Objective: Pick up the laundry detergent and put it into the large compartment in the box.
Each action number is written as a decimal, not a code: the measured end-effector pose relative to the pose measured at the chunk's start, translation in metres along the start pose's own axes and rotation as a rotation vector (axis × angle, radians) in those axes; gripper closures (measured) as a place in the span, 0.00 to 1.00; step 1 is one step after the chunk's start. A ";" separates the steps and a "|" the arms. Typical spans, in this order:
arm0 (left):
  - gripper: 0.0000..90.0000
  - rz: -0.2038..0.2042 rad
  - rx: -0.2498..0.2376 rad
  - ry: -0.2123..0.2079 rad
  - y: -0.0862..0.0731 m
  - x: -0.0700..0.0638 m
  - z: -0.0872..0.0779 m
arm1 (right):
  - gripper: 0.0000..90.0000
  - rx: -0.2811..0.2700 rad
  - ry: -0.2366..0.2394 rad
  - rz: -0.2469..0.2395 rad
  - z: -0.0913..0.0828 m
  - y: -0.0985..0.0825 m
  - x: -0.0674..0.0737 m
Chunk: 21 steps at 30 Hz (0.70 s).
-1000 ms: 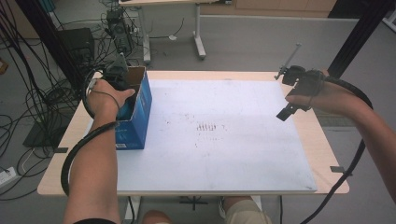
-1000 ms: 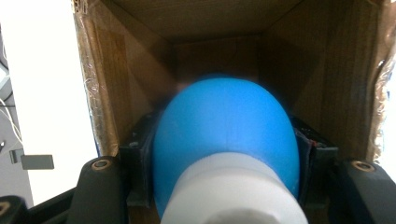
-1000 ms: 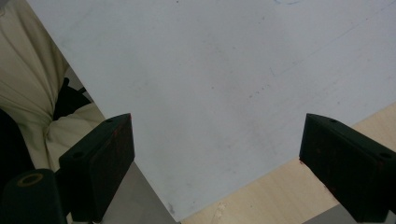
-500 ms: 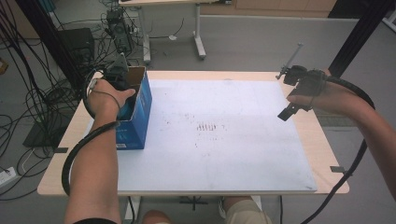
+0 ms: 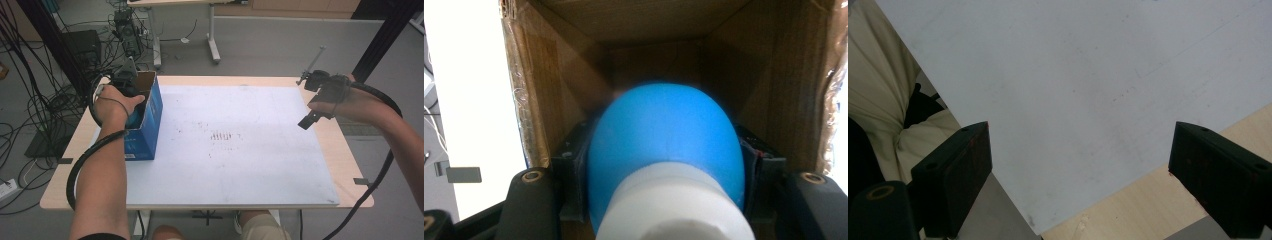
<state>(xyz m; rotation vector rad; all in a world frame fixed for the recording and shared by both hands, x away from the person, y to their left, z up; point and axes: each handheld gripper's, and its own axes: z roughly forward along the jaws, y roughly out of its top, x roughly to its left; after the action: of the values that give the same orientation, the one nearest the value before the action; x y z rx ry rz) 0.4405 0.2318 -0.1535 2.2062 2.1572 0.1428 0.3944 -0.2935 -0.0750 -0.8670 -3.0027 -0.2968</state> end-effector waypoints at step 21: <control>0.42 0.005 0.000 0.003 0.000 -0.001 0.000 | 0.11 -0.002 -0.001 0.004 0.000 -0.001 0.000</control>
<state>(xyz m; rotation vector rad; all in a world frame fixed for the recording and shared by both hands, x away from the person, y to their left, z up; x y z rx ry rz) 0.4405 0.2312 -0.1534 2.2133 2.1531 0.1458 0.3937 -0.2939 -0.0752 -0.8731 -3.0019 -0.2991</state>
